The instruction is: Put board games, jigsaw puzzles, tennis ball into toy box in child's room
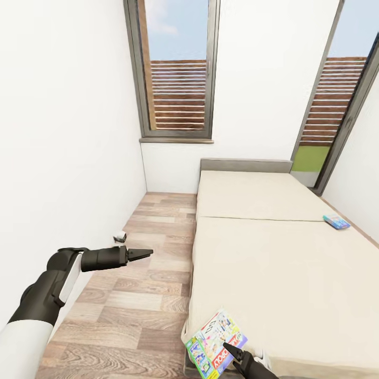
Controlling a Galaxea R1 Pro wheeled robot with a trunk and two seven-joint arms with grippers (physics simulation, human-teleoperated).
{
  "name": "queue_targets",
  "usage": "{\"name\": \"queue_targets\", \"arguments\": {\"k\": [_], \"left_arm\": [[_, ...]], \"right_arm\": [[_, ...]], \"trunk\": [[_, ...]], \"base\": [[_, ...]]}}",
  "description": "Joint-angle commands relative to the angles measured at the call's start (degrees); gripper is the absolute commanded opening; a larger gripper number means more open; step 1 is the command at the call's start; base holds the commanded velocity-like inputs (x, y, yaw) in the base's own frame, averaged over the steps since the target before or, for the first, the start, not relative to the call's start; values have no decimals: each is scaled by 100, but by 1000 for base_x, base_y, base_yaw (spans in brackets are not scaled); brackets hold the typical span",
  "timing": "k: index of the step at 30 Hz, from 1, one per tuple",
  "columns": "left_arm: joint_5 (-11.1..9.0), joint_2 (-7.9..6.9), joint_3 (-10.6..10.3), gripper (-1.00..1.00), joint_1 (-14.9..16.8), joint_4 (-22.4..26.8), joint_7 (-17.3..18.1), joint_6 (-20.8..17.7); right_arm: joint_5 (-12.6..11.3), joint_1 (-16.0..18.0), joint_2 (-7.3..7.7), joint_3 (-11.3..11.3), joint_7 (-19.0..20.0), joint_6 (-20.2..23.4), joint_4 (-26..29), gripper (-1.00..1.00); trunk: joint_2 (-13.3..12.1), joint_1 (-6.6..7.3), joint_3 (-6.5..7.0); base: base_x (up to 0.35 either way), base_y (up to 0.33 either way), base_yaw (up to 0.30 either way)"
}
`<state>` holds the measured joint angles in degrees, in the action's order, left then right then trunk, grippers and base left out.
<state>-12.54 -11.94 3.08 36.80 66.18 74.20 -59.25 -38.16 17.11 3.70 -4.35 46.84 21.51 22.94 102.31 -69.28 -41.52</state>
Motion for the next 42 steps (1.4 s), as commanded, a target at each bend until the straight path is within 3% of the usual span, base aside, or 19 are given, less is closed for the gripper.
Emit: {"name": "queue_targets", "arguments": {"k": [1,42], "left_arm": [[-12,-1,0,100,3,0,8,-43],[-12,-1,-3,100,3,0,12,-43]], "right_arm": [[-36,3,-1,-13,9,49,-1,100],[-42,3,-1,-13,18,56,0,100]], "trunk": [[2,1,-5],[2,1,-5]], "base": [[2,2,0],[0,10,0]]}}
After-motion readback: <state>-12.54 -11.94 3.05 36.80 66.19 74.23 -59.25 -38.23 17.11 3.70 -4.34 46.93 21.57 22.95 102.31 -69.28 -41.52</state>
